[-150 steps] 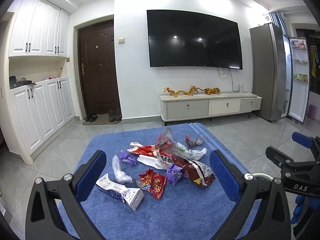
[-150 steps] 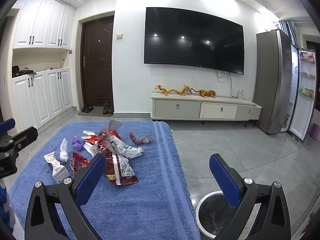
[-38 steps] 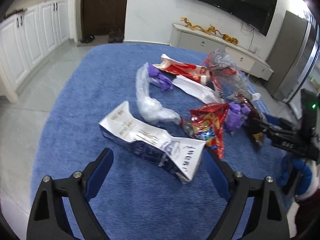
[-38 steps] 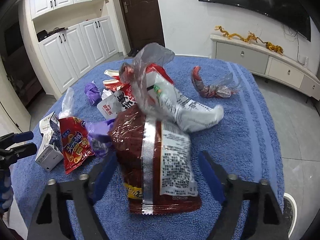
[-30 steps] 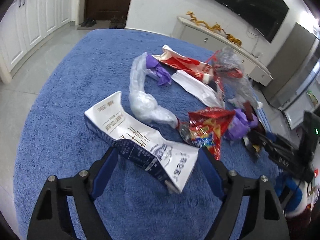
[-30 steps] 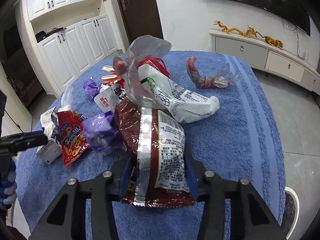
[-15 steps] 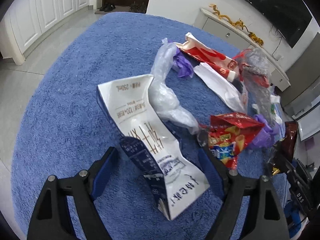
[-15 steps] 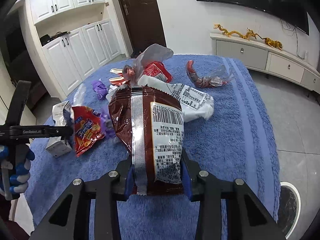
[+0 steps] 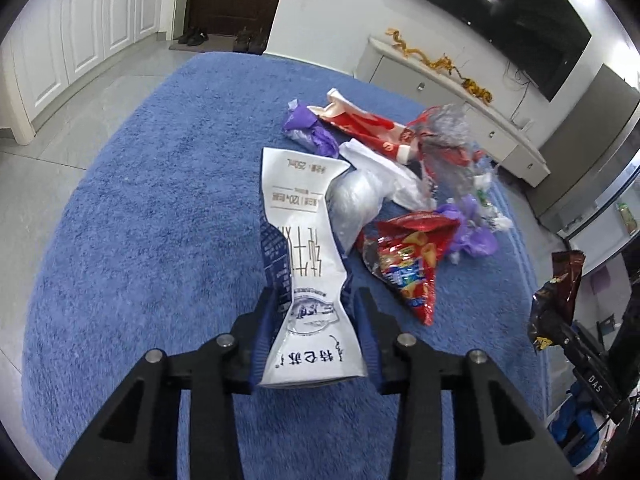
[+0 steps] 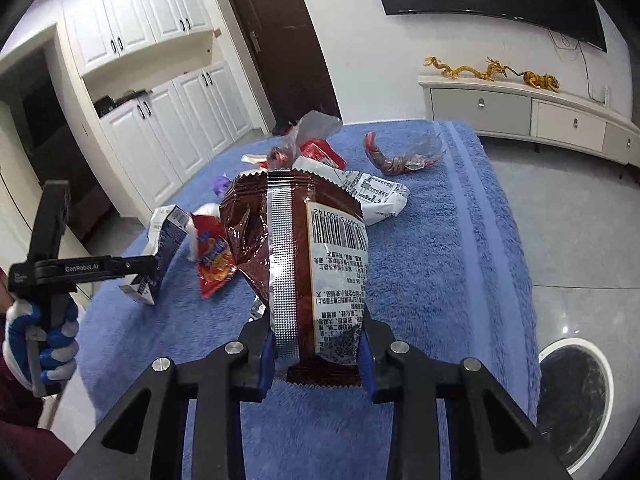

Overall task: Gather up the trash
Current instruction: 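Grasp the brown chip bag with the right gripper while the left grasps the white milk carton, then lift the chip bag and milk carton and carry both toward the trash bin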

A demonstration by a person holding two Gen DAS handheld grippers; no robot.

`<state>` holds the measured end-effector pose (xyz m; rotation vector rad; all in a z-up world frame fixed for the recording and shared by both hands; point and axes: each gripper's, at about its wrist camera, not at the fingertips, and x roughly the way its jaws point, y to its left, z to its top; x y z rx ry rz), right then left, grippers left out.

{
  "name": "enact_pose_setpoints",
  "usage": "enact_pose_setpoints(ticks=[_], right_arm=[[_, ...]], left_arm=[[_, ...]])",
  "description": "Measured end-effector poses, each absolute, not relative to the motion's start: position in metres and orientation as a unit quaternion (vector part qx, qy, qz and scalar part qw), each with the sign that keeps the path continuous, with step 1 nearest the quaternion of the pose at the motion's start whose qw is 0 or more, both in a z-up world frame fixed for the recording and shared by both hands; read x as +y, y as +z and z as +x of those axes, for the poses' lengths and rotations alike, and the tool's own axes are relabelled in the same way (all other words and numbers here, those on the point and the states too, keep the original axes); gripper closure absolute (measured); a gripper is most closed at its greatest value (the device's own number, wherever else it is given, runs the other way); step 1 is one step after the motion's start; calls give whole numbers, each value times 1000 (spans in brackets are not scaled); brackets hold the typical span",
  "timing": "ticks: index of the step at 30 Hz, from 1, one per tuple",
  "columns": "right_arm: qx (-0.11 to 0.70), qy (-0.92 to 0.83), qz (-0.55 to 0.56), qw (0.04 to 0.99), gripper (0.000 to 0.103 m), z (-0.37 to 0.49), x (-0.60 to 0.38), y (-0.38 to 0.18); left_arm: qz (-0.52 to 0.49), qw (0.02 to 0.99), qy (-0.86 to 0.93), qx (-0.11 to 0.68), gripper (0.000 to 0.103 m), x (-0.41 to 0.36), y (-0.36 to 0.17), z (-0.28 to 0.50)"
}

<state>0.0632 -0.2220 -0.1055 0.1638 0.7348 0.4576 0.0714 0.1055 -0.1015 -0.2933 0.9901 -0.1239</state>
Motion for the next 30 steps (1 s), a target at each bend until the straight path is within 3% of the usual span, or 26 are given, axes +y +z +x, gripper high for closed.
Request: enact_pose_setpoints(ticks=[8, 10, 20, 23, 25, 30], right_arm=[[325, 276, 153, 892, 72, 45, -248, -92], [316, 284, 173, 888, 72, 42, -256, -90], [302, 243, 189, 902, 72, 17, -289, -89], [306, 236, 192, 902, 72, 17, -294, -93], [307, 234, 194, 902, 72, 16, -297, -97], [304, 232, 196, 903, 72, 15, -298, -100]], left_arm=[[-136, 885, -79, 438, 70, 95, -64, 44], [-137, 886, -97, 431, 102, 89, -54, 40], [-121, 882, -134, 434, 101, 61, -45, 41], [-134, 872, -131, 452, 86, 67, -56, 44], [-135, 872, -115, 457, 40, 73, -66, 48], [-107, 867, -88, 479, 37, 60, -85, 68]])
